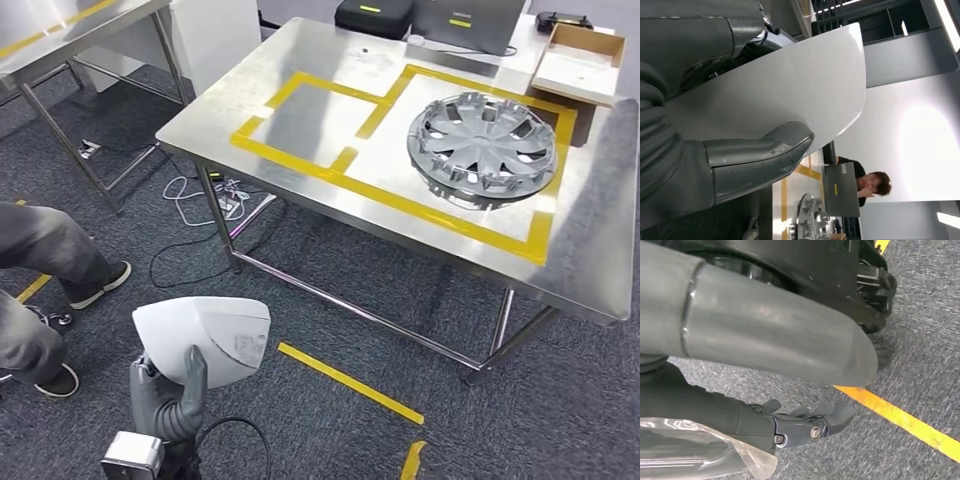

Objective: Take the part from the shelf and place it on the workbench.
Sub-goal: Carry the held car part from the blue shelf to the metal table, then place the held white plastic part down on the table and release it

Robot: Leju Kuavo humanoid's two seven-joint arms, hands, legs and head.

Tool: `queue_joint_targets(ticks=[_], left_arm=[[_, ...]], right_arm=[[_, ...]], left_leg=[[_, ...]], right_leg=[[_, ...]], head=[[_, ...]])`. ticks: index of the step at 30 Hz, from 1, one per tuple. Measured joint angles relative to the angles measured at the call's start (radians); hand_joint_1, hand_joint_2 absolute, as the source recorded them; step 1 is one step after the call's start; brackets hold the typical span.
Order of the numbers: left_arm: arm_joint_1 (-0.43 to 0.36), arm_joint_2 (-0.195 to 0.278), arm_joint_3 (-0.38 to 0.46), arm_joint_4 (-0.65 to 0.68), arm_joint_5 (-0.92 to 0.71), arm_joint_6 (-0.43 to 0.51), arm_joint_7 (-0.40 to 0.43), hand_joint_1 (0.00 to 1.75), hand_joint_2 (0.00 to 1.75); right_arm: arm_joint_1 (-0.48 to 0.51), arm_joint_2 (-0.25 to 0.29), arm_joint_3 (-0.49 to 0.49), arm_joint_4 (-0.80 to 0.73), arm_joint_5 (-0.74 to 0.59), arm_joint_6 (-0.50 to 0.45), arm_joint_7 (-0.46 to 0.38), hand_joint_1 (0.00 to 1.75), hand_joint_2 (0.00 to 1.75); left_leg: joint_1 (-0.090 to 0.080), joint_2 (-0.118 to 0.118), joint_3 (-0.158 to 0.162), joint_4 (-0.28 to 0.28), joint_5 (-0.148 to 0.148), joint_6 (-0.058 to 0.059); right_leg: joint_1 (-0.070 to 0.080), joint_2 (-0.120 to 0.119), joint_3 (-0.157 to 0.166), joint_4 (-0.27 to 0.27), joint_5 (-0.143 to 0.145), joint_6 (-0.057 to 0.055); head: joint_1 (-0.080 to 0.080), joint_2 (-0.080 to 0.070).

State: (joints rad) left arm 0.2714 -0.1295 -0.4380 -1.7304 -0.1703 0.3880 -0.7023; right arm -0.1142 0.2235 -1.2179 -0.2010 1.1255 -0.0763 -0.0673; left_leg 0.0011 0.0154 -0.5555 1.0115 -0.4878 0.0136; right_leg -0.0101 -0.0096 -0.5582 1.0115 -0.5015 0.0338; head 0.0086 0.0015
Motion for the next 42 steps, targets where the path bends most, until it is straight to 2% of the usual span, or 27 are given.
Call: queue_joint_targets(ticks=[2,4,5,7,8,9,10,11,12,14,15,19,21,23,24,25,26,28,30,33,35,36,38,39,40,41,42], left_arm=[[-0.001,0.0,0.0,-0.001,0.002,0.0,0.0,1.75,1.75],[-0.002,0.0,0.0,-0.003,0.003,0.0,0.0,1.75,1.75],[-0.002,0.001,0.0,-0.003,0.003,-0.001,0.0,1.75,1.75],[-0.003,0.001,0.001,-0.005,0.003,-0.001,0.0,1.75,1.75],[-0.002,0.001,0.001,-0.005,0.003,-0.001,0.0,1.75,1.75],[-0.002,0.002,0.001,-0.005,0.004,-0.001,0.0,1.75,1.75],[-0.002,0.002,0.001,-0.005,0.004,0.0,0.0,1.75,1.75],[-0.002,0.002,0.001,-0.005,0.004,0.001,0.0,1.75,1.75],[-0.002,0.002,0.001,-0.005,0.004,0.002,0.0,1.75,1.75],[-0.002,0.002,0.001,-0.005,0.004,0.003,0.0,1.75,1.75],[-0.002,0.001,0.001,-0.005,0.004,0.003,0.0,1.75,1.75],[-0.002,0.0,0.001,-0.007,0.008,0.001,0.0,1.75,1.75],[-0.003,-0.002,0.001,-0.008,0.007,-0.002,0.0,1.75,1.75],[-0.004,-0.003,0.001,-0.008,0.006,-0.004,0.0,1.75,1.75],[-0.003,-0.003,0.001,-0.007,0.006,-0.005,0.0,1.75,1.75],[-0.003,-0.003,0.002,-0.007,0.006,-0.006,0.0,1.75,1.75],[-0.003,-0.003,0.002,-0.007,0.006,-0.006,0.0,1.75,1.75],[-0.003,-0.003,0.002,-0.007,0.006,-0.008,0.0,1.75,1.75],[-0.004,-0.003,0.003,-0.008,0.006,-0.01,0.0,1.75,1.75],[-0.004,-0.003,0.004,-0.008,0.006,-0.011,0.0,1.75,1.75],[-0.005,-0.003,0.004,-0.008,0.005,-0.011,0.0,1.75,1.75],[-0.005,-0.003,0.005,-0.009,0.005,-0.011,0.0,1.75,1.75],[-0.004,-0.002,0.006,-0.009,0.005,-0.011,0.0,1.75,1.75],[-0.003,-0.002,0.006,-0.009,0.005,-0.01,0.0,1.75,1.75],[-0.003,-0.002,0.007,-0.009,0.005,-0.01,0.0,1.75,1.75],[-0.002,-0.002,0.007,-0.009,0.005,-0.01,0.0,1.75,1.75],[-0.002,-0.002,0.008,-0.009,0.005,-0.01,0.0,1.75,1.75]], right_arm=[[0.001,0.0,0.0,0.0,0.0,0.0,0.0,0.0,0.0],[0.002,0.0,0.001,0.0,0.0,-0.001,-0.002,0.0,0.0],[0.001,0.0,0.001,0.0,0.0,-0.001,-0.002,0.0,0.0],[0.0,0.0,0.001,0.0,0.001,-0.003,-0.002,0.0,0.0],[0.0,0.0,0.001,0.0,0.001,-0.003,-0.002,0.0,0.0],[0.002,0.0,0.001,0.0,0.001,-0.004,-0.001,0.0,0.0],[0.003,0.0,0.001,0.0,0.002,-0.004,-0.001,0.0,0.0],[0.003,0.0,0.001,0.0,0.002,-0.004,-0.001,0.0,0.0],[0.003,0.0,0.001,0.0,0.002,-0.004,-0.001,0.0,0.0],[0.001,0.0,0.001,0.0,0.002,-0.004,-0.002,0.0,0.0],[0.001,0.0,0.001,0.0,0.003,-0.004,-0.002,0.0,0.0],[0.002,0.0,0.003,0.0,0.009,-0.003,0.008,0.0,0.0],[0.002,0.0,0.006,0.0,0.012,-0.003,0.017,0.0,0.0],[0.004,0.0,0.007,0.0,0.012,-0.003,0.02,0.0,0.0],[0.006,0.0,0.007,0.0,0.012,-0.003,0.021,0.0,0.0],[0.007,0.0,0.007,0.0,0.012,-0.003,0.021,0.0,0.0],[0.008,0.0,0.007,0.0,0.012,-0.004,0.02,0.0,0.0],[0.008,0.0,0.007,0.0,0.01,-0.004,0.016,0.0,0.0],[0.006,0.0,0.007,0.0,0.009,-0.001,0.007,0.0,0.0],[0.008,0.0,0.007,0.0,0.008,0.002,-0.002,0.0,0.0],[0.01,0.0,0.007,0.0,0.008,0.003,-0.004,0.0,0.0],[0.009,0.0,0.007,0.0,0.008,0.004,-0.005,0.0,0.0],[0.008,0.0,0.007,0.0,0.007,0.004,-0.005,0.0,0.0],[0.008,0.0,0.007,0.0,0.007,0.004,-0.005,0.0,0.0],[0.009,0.0,0.007,0.0,0.006,0.004,-0.004,0.0,0.0],[0.01,0.0,0.007,0.0,0.005,0.004,-0.004,0.0,0.0],[0.01,0.0,0.007,0.0,0.005,0.004,-0.003,0.0,0.0]], left_leg=[[0.0,0.001,0.0,0.0,0.0,-0.009],[0.003,-0.001,-0.008,0.023,-0.018,-0.019],[0.004,-0.002,-0.023,0.061,-0.042,-0.023],[0.005,-0.005,-0.083,0.193,-0.106,-0.028],[0.005,-0.005,-0.113,0.255,-0.127,-0.028],[0.005,-0.006,-0.131,0.29,-0.131,-0.028],[0.005,-0.006,-0.131,0.286,-0.114,-0.026],[0.004,-0.006,-0.112,0.243,-0.08,-0.022],[0.004,-0.008,-0.082,0.173,-0.039,-0.016],[0.0,-0.012,-0.028,0.051,0.005,-0.008],[-0.002,-0.013,-0.015,0.019,0.009,-0.005],[0.0,-0.013,-0.006,-0.006,0.006,0.007],[0.004,-0.011,-0.001,-0.012,0.007,0.016],[0.004,-0.01,0.0,-0.012,0.003,0.02],[0.003,-0.009,0.001,-0.012,0.001,0.021],[0.003,-0.01,0.004,-0.012,-0.001,0.021],[0.004,-0.01,0.009,-0.011,-0.005,0.019],[0.004,-0.011,0.021,-0.01,-0.016,0.01],[0.0,-0.011,0.027,-0.006,-0.027,-0.001],[0.001,-0.01,0.031,-0.003,-0.036,-0.015],[0.004,-0.01,0.018,0.038,-0.058,-0.024],[0.004,-0.011,-0.006,0.089,-0.08,-0.028],[0.004,-0.011,-0.083,0.231,-0.129,-0.03],[0.004,-0.011,-0.117,0.284,-0.139,-0.029],[0.004,-0.012,-0.138,0.304,-0.128,-0.026],[0.003,-0.012,-0.141,0.286,-0.097,-0.022],[0.001,-0.012,-0.126,0.232,-0.05,-0.015]], right_leg=[[0.002,0.004,0.002,-0.002,0.001,-0.012],[0.0,0.006,0.005,-0.005,0.003,-0.024],[-0.001,0.007,0.007,-0.007,0.004,-0.03],[0.0,0.008,0.007,-0.007,0.001,-0.038],[0.001,0.009,0.008,-0.007,0.0,-0.04],[0.003,0.01,0.009,-0.007,-0.001,-0.041],[0.004,0.012,0.012,-0.007,-0.001,-0.041],[0.005,0.015,0.015,-0.007,-0.003,-0.041],[0.005,0.018,0.018,-0.007,-0.004,-0.04],[0.009,0.022,0.019,-0.005,-0.008,-0.035],[0.009,0.023,0.018,-0.004,-0.01,-0.031],[0.008,0.021,0.007,0.008,-0.023,-0.011],[0.006,0.019,-0.039,0.094,-0.068,-0.004],[0.004,0.018,-0.115,0.23,-0.118,0.002],[0.002,0.018,-0.143,0.274,-0.125,0.005],[0.001,0.018,-0.154,0.282,-0.111,0.007],[-0.001,0.017,-0.145,0.249,-0.078,0.009],[-0.004,0.01,-0.085,0.116,-0.003,0.012],[-0.004,0.005,-0.036,0.023,0.02,0.005],[0.0,0.008,-0.023,0.009,0.006,-0.015],[-0.002,0.008,-0.012,0.007,0.0,-0.029],[-0.002,0.008,-0.005,0.006,-0.004,-0.035],[0.0,0.009,0.008,0.006,-0.014,-0.043],[0.002,0.01,0.015,0.006,-0.02,-0.044],[0.004,0.012,0.023,0.006,-0.026,-0.045],[0.005,0.014,0.033,0.006,-0.033,-0.045],[0.006,0.016,0.043,0.006,-0.04,-0.044]], head=[[-0.001,0.0],[-0.003,0.0],[-0.004,0.0],[-0.006,0.0],[-0.006,0.0],[-0.006,0.0],[-0.006,0.0],[-0.006,0.0],[-0.006,0.0],[-0.006,0.0],[-0.005,0.0],[-0.003,0.0],[0.0,0.0],[0.002,0.0],[0.002,0.0],[0.002,0.0],[0.002,0.0],[0.003,0.0],[0.0,0.0],[-0.003,0.0],[-0.007,0.0],[-0.009,0.0],[-0.011,0.0],[-0.011,0.0],[-0.011,0.0],[-0.011,0.0],[-0.011,0.0]])
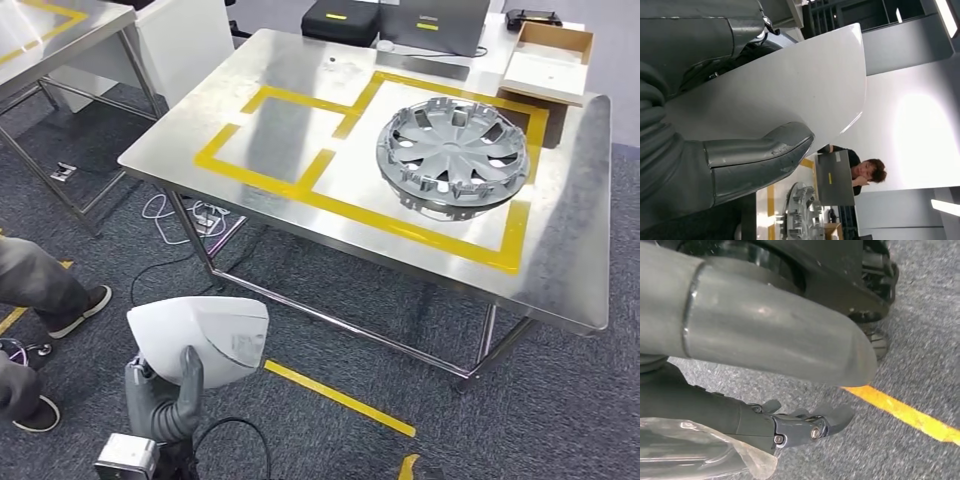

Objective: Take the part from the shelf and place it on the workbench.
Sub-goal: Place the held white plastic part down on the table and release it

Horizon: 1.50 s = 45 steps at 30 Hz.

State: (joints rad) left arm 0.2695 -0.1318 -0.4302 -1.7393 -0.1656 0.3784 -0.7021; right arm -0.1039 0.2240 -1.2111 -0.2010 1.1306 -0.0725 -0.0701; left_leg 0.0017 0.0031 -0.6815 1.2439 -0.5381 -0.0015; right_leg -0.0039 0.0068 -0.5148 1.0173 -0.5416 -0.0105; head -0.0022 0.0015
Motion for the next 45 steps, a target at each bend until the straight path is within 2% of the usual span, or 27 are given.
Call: queue_joint_targets(ticks=[1,2,3,7,8,10,12,13,14,16,17,18,21,23,25,27,28,29,30,32,33,37,39,42,43,44,45], left_arm=[[0.0,0.0,0.001,0.0,0.0,0.0,0.0,1.75,1.75],[0.0,0.0,0.001,0.0,-0.001,0.0,0.0,1.75,1.75],[0.0,-0.001,0.001,0.0,-0.001,0.0,0.0,1.75,1.75],[0.002,-0.004,0.003,-0.001,-0.002,0.0,0.0,1.75,1.75],[0.002,-0.005,0.003,-0.001,-0.003,-0.001,0.0,1.75,1.75],[0.0,-0.006,0.003,-0.002,-0.004,-0.001,0.0,1.75,1.75],[0.0,-0.006,0.004,-0.002,-0.007,-0.001,0.0,1.75,1.75],[0.0,-0.006,0.004,-0.002,-0.009,-0.001,0.0,1.75,1.75],[0.001,-0.006,0.004,-0.002,-0.012,0.001,0.0,1.75,1.75],[0.0,-0.006,0.004,-0.002,-0.02,0.006,0.0,1.75,1.75],[0.0,-0.006,0.005,-0.002,-0.025,0.009,0.0,1.75,1.75],[-0.001,-0.006,0.006,-0.003,-0.029,0.012,0.0,1.75,1.75],[-0.003,-0.005,0.009,-0.008,-0.04,0.016,0.0,1.75,1.75],[-0.005,-0.004,0.01,-0.013,-0.045,0.017,0.0,1.75,1.75],[-0.009,-0.002,0.011,-0.017,-0.047,0.017,0.0,1.75,1.75],[-0.008,0.0,0.012,-0.018,-0.048,0.017,0.0,1.75,1.75],[-0.008,0.001,0.012,-0.018,-0.049,0.017,0.0,1.75,1.75],[-0.007,0.002,0.013,-0.019,-0.05,0.017,0.0,1.75,1.75],[-0.007,0.003,0.013,-0.019,-0.051,0.017,0.0,1.75,1.75],[-0.007,0.004,0.014,-0.022,-0.051,0.016,0.0,1.75,1.75],[-0.007,0.005,0.015,-0.023,-0.052,0.014,0.0,1.75,1.75],[-0.005,0.004,0.021,-0.03,-0.054,0.012,0.0,1.75,1.75],[-0.008,0.004,0.025,-0.036,-0.058,0.012,0.0,1.75,1.75],[-0.012,0.005,0.031,-0.041,-0.067,0.014,0.0,1.75,1.75],[-0.012,0.006,0.033,-0.042,-0.07,0.015,0.0,1.75,1.75],[-0.013,0.007,0.036,-0.043,-0.074,0.016,0.0,1.75,1.75],[-0.013,0.009,0.039,-0.045,-0.078,0.016,0.0,1.75,1.75]], right_arm=[[0.0,0.001,0.0,0.0,-0.001,0.0,0.001,0.0,0.0],[-0.001,0.002,0.0,0.0,-0.002,0.0,0.002,0.0,0.0],[-0.001,0.002,0.0,0.0,-0.003,0.0,0.002,0.0,0.0],[0.0,0.003,0.0,0.001,-0.006,0.0,0.004,0.0,0.0],[-0.002,0.003,0.0,0.001,-0.006,0.0,0.003,0.0,0.0],[-0.005,0.003,0.0,0.001,-0.006,0.0,0.003,0.0,0.0],[-0.005,0.003,0.0,0.001,-0.007,0.0,0.003,0.0,0.0],[-0.003,0.003,0.0,0.001,-0.008,0.0,0.002,0.0,0.0],[-0.001,0.003,0.0,0.001,-0.008,0.001,0.002,0.0,0.0],[0.001,0.003,0.0,0.001,-0.008,0.003,0.001,0.0,0.0],[0.001,0.003,0.0,0.001,-0.007,0.004,0.0,0.0,0.0],[-0.001,0.003,0.0,0.001,-0.007,0.006,-0.001,0.0,0.0],[0.001,0.003,0.0,0.002,-0.007,0.01,-0.003,0.0,0.0],[0.003,0.003,0.0,0.001,-0.007,0.011,-0.004,0.0,0.0],[-0.001,0.003,0.0,0.001,-0.007,0.011,-0.005,0.0,0.0],[-0.002,0.002,0.0,0.001,-0.007,0.011,-0.005,0.0,0.0],[-0.001,0.002,0.0,0.001,-0.008,0.011,-0.005,0.0,0.0],[0.0,0.002,0.0,0.001,-0.008,0.011,-0.005,0.0,0.0],[0.0,0.002,0.0,0.001,-0.008,0.011,-0.005,0.0,0.0],[0.0,0.002,0.0,0.001,-0.01,0.011,-0.004,0.0,0.0],[-0.001,0.002,0.0,0.001,-0.011,0.011,-0.004,0.0,0.0],[-0.001,0.002,0.0,0.001,-0.013,0.01,0.001,0.0,0.0],[-0.004,0.002,0.0,0.001,-0.013,0.01,0.001,0.0,0.0],[-0.008,0.001,0.0,0.001,-0.013,0.01,0.001,0.0,0.0],[-0.007,0.001,0.0,0.001,-0.013,0.01,0.001,0.0,0.0],[-0.005,0.001,0.0,0.001,-0.013,0.011,0.001,0.0,0.0],[-0.004,0.001,0.0,0.001,-0.012,0.011,0.001,0.0,0.0]], left_leg=[[-0.004,-0.001,0.023,-0.065,0.043,0.008],[-0.008,-0.001,0.046,-0.126,0.07,0.016],[-0.012,-0.001,0.063,-0.17,0.08,0.022],[-0.012,-0.005,0.093,-0.224,0.066,0.038],[-0.009,-0.006,0.104,-0.23,0.064,0.043],[-0.007,-0.004,0.119,-0.237,0.058,0.05],[-0.008,-0.005,0.125,-0.237,0.047,0.052],[-0.007,-0.005,0.132,-0.237,0.041,0.052],[-0.007,-0.006,0.141,-0.237,0.034,0.05],[-0.006,-0.007,0.165,-0.237,0.015,0.043],[-0.006,-0.006,0.175,-0.236,0.007,0.037],[-0.006,-0.005,0.179,-0.235,-0.001,0.03],[-0.005,-0.004,0.189,-0.229,-0.013,0.014],[-0.003,-0.004,0.183,-0.191,-0.016,0.007],[0.0,-0.005,0.131,-0.092,-0.039,-0.002],[0.001,-0.005,0.055,0.017,-0.084,-0.008],[0.001,-0.005,0.027,0.044,-0.097,-0.009],[0.001,-0.005,0.013,0.039,-0.091,-0.008],[0.001,-0.005,0.013,0.004,-0.062,-0.005],[-0.003,-0.005,0.034,-0.106,0.029,0.005],[-0.007,-0.005,0.042,-0.149,0.049,0.01],[-0.011,-0.006,0.063,-0.196,0.065,0.033],[-0.006,-0.006,0.081,-0.207,0.067,0.042],[-0.006,-0.006,0.094,-0.211,0.054,0.048],[-0.007,-0.006,0.1,-0.211,0.048,0.048],[-0.008,-0.007,0.108,-0.211,0.041,0.048],[-0.008,-0.008,0.119,-0.211,0.033,0.047]], right_leg=[[0.0,0.002,0.006,-0.001,-0.008,0.002],[0.001,0.004,0.01,-0.001,-0.015,0.005],[0.001,0.004,0.011,-0.004,-0.02,0.01],[0.001,0.0,0.027,0.003,-0.019,0.036],[0.001,-0.001,0.017,0.024,-0.029,0.041],[0.0,-0.001,-0.041,0.122,-0.068,0.048],[-0.003,-0.001,-0.124,0.233,-0.105,0.055],[-0.004,-0.001,-0.152,0.252,-0.102,0.059],[-0.006,-0.002,-0.162,0.238,-0.077,0.062],[-0.011,-0.004,-0.137,0.129,0.015,0.066],[-0.011,-0.006,-0.123,0.075,0.042,0.066],[-0.009,-0.008,-0.109,0.038,0.054,0.06],[-0.002,-0.01,-0.092,0.017,0.047,0.026],[-0.004,-0.009,-0.073,0.01,0.044,0.011],[-0.005,-0.008,-0.052,0.007,0.036,0.001],[-0.004,-0.007,-0.037,0.007,0.023,-0.003],[-0.003,-0.006,-0.027,0.007,0.015,-0.003],[-0.003,-0.004,-0.016,0.007,0.006,-0.003],[-0.002,-0.003,-0.003,0.007,-0.003,-0.002],[-0.002,0.0,0.02,0.006,-0.022,0.003],[-0.001,0.0,0.025,0.006,-0.03,0.008],[0.001,-0.001,0.038,0.01,-0.039,0.033],[0.001,-0.002,0.013,0.063,-0.042,0.04],[0.0,-0.003,-0.11,0.233,-0.098,0.05],[-0.001,-0.003,-0.144,0.266,-0.116,0.053],[0.0,-0.003,-0.162,0.269,-0.116,0.054],[0.0,-0.003,-0.164,0.239,-0.092,0.053]], head=[[0.0,0.0],[0.001,0.0],[0.001,0.0],[0.003,0.0],[0.004,0.0],[0.009,0.0],[0.011,0.0],[0.011,0.0],[0.012,0.0],[0.012,0.0],[0.011,0.0],[0.01,0.0],[0.008,0.0],[0.006,0.0],[0.002,0.0],[0.0,0.0],[0.0,0.0],[0.0,0.0],[0.0,0.0],[0.001,0.0],[0.001,0.0],[0.002,0.0],[0.006,0.0],[0.011,0.0],[0.011,0.0],[0.011,0.0],[0.011,0.0]])
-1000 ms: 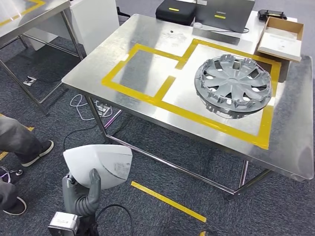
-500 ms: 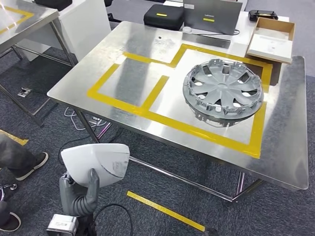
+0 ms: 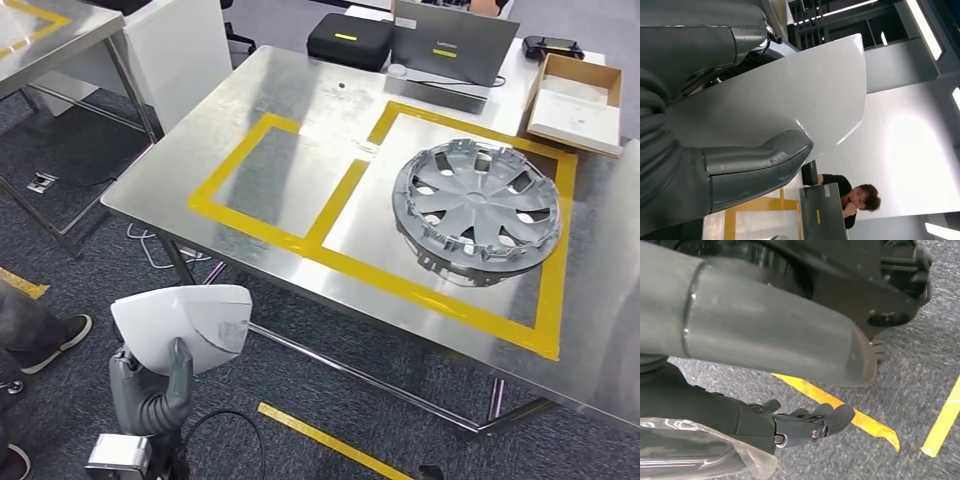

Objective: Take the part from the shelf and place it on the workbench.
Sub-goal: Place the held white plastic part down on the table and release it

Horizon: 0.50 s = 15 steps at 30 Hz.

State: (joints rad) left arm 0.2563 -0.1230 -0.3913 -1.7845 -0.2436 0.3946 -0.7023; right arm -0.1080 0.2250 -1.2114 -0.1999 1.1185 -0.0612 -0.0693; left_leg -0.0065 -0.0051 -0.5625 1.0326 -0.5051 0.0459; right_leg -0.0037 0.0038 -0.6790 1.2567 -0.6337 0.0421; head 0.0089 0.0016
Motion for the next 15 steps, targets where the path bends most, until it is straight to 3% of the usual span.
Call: queue_joint_targets(ticks=[2,4,7,9,13,14,15], left_arm=[[-0.004,0.003,0.006,-0.006,-0.011,0.0,0.0,1.75,1.75],[-0.012,0.005,0.016,-0.013,-0.024,0.002,0.0,1.75,1.75],[-0.019,0.01,0.036,-0.022,-0.039,-0.003,0.0,1.75,1.75],[-0.025,0.012,0.05,-0.03,-0.051,-0.009,0.0,1.75,1.75],[-0.038,0.015,0.074,-0.036,-0.068,-0.021,0.0,1.75,1.75],[-0.04,0.016,0.08,-0.036,-0.069,-0.028,0.0,1.75,1.75],[-0.044,0.016,0.086,-0.036,-0.07,-0.036,0.0,1.75,1.75]], right_arm=[[0.001,0.0,0.0,0.0,0.002,0.001,0.0,0.0,0.0],[-0.001,0.0,0.0,0.0,0.004,0.003,0.0,0.0,0.0],[0.001,-0.001,0.001,0.0,0.007,0.004,0.0,0.0,0.0],[0.002,-0.001,0.001,0.0,0.009,0.004,0.0,0.0,0.0],[-0.004,-0.001,0.001,0.0,0.014,0.005,0.001,0.0,0.0],[-0.003,-0.001,0.001,0.0,0.015,0.005,0.002,0.0,0.0],[-0.002,-0.001,0.001,0.0,0.018,0.006,0.005,0.0,0.0]], left_leg=[[-0.001,0.0,0.023,0.0,-0.017,-0.004],[-0.001,0.0,0.036,-0.001,-0.032,-0.013],[-0.001,0.001,0.047,0.011,-0.038,-0.03],[0.0,0.001,0.037,0.054,-0.048,-0.04],[0.01,0.001,-0.086,0.251,-0.134,-0.06],[0.013,0.001,-0.107,0.266,-0.141,-0.063],[0.015,0.001,-0.111,0.246,-0.123,-0.065]], right_leg=[[0.002,-0.001,0.03,-0.119,0.091,-0.008],[0.007,-0.004,0.058,-0.201,0.126,-0.019],[0.009,-0.006,0.076,-0.22,0.129,-0.039],[0.004,-0.006,0.098,-0.229,0.134,-0.05],[0.002,-0.005,0.125,-0.232,0.119,-0.058],[0.001,-0.004,0.132,-0.232,0.114,-0.057],[0.0,-0.002,0.14,-0.232,0.108,-0.056]], head=[[0.0,0.0],[-0.002,0.0],[-0.003,0.0],[-0.007,0.0],[-0.012,0.0],[-0.013,0.0],[-0.013,0.0]])
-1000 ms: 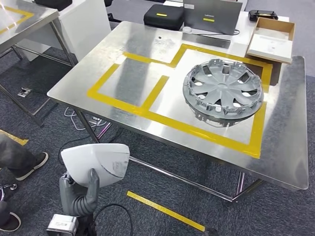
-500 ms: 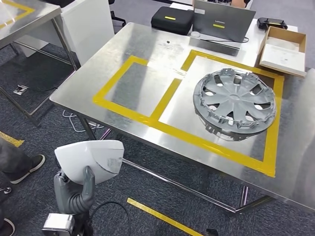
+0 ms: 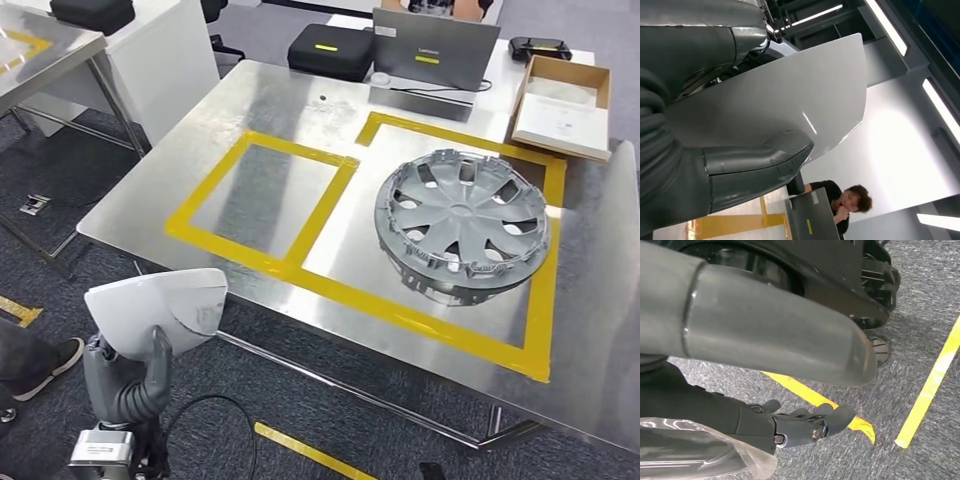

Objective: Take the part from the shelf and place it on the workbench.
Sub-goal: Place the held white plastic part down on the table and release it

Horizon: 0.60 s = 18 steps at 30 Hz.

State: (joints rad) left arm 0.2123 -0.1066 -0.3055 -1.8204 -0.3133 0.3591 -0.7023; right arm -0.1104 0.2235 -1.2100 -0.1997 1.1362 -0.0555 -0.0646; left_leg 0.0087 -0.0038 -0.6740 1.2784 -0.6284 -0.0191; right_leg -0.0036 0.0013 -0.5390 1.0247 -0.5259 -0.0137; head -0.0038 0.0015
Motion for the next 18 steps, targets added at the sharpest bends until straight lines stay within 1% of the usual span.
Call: queue_joint_targets(ticks=[1,2,3,4,5,6,7,9,10,11,13,15,18], left_arm=[[-0.006,0.0,0.005,0.0,-0.003,-0.006,0.0,1.75,1.75],[-0.015,-0.001,0.01,0.0,-0.01,-0.009,0.0,1.75,1.75],[-0.026,-0.003,0.013,0.001,-0.024,-0.007,0.0,1.75,1.75],[-0.038,-0.004,0.015,0.003,-0.044,0.0,0.001,1.75,1.75],[-0.052,-0.005,0.016,0.005,-0.075,0.015,0.007,1.75,1.75],[-0.07,-0.005,0.017,0.009,-0.126,0.044,0.022,1.75,1.75],[-0.095,-0.005,0.017,0.016,-0.199,0.086,0.047,1.75,1.75],[-0.169,-0.001,0.015,0.043,-0.381,0.182,0.125,1.75,1.75],[-0.217,0.004,0.013,0.065,-0.463,0.213,0.169,1.75,1.75],[-0.271,0.01,0.009,0.093,-0.528,0.227,0.211,1.75,1.75],[-0.396,0.021,-0.004,0.166,-0.613,0.214,0.284,1.75,1.75],[-0.532,0.027,-0.024,0.261,-0.672,0.177,0.341,1.75,1.75],[-0.743,0.027,-0.066,0.448,-0.764,0.133,0.426,1.75,1.75]], right_arm=[[0.0,0.0,0.001,0.0,0.003,0.0,0.003,0.0,0.0],[0.0,0.0,0.004,0.0,0.007,0.0,0.007,0.0,0.0],[-0.001,0.0,0.007,0.0,0.012,0.0,0.011,0.0,0.0],[-0.003,0.0,0.01,0.0,0.016,0.0,0.014,0.0,0.0],[-0.004,0.0,0.014,0.0,0.022,0.0,0.016,0.0,0.0],[-0.005,0.0,0.017,0.0,0.028,0.0,0.017,0.0,0.0],[-0.006,0.0,0.021,0.0,0.035,0.002,0.018,0.0,0.0],[-0.008,0.0,0.031,0.0,0.055,0.008,0.019,0.0,0.0],[-0.01,0.0,0.037,0.0,0.065,0.012,0.02,0.0,0.0],[-0.012,0.0,0.045,0.0,0.076,0.015,0.021,0.0,0.0],[-0.015,0.0,0.059,0.001,0.095,0.024,0.022,0.0,0.0],[-0.018,0.0,0.072,0.001,0.112,0.036,0.022,0.0,0.0],[-0.026,0.001,0.089,0.002,0.13,0.051,0.029,0.0,0.0]], left_leg=[[0.002,0.0,0.008,-0.049,0.04,-0.001],[0.004,0.0,0.022,-0.113,0.093,-0.001],[0.003,0.001,0.033,-0.166,0.123,0.0],[0.001,0.001,0.04,-0.201,0.145,0.005],[0.0,0.001,0.043,-0.217,0.154,0.01],[-0.001,0.001,0.043,-0.217,0.15,0.014],[-0.001,0.001,0.044,-0.218,0.161,0.017],[0.0,-0.001,0.045,-0.22,0.167,0.017],[-0.001,-0.003,0.045,-0.22,0.167,0.018],[-0.001,-0.004,0.045,-0.22,0.166,0.019],[-0.001,-0.005,0.045,-0.22,0.165,0.021],[-0.001,-0.005,0.045,-0.22,0.165,0.025],[-0.002,-0.004,0.044,-0.22,0.166,0.028]], right_leg=[[-0.001,0.001,0.009,0.0,-0.007,0.002],[-0.002,0.001,0.015,0.0,-0.014,0.007],[-0.003,0.002,0.022,0.001,-0.021,0.013],[-0.002,0.002,0.026,0.002,-0.028,0.02],[-0.001,0.001,0.025,0.002,-0.034,0.026],[0.001,0.0,0.027,0.002,-0.041,0.022],[0.002,-0.002,0.025,0.001,-0.045,0.014],[0.003,-0.005,0.027,-0.003,-0.047,-0.005],[0.003,-0.006,0.029,-0.006,-0.044,-0.005],[0.003,-0.006,0.03,-0.01,-0.043,-0.003],[0.003,-0.006,0.034,-0.016,-0.04,0.004],[0.003,-0.006,0.035,-0.021,-0.038,0.014],[0.001,-0.005,0.035,-0.025,-0.034,0.03]], head=[[0.0,0.0],[0.0,0.0],[0.0,0.0],[0.0,0.0],[0.0,0.0],[0.0,0.0],[0.0,0.0],[0.0,0.0],[0.0,0.0],[0.0,0.0],[0.0,0.0],[0.0,0.0],[0.0,0.0]])
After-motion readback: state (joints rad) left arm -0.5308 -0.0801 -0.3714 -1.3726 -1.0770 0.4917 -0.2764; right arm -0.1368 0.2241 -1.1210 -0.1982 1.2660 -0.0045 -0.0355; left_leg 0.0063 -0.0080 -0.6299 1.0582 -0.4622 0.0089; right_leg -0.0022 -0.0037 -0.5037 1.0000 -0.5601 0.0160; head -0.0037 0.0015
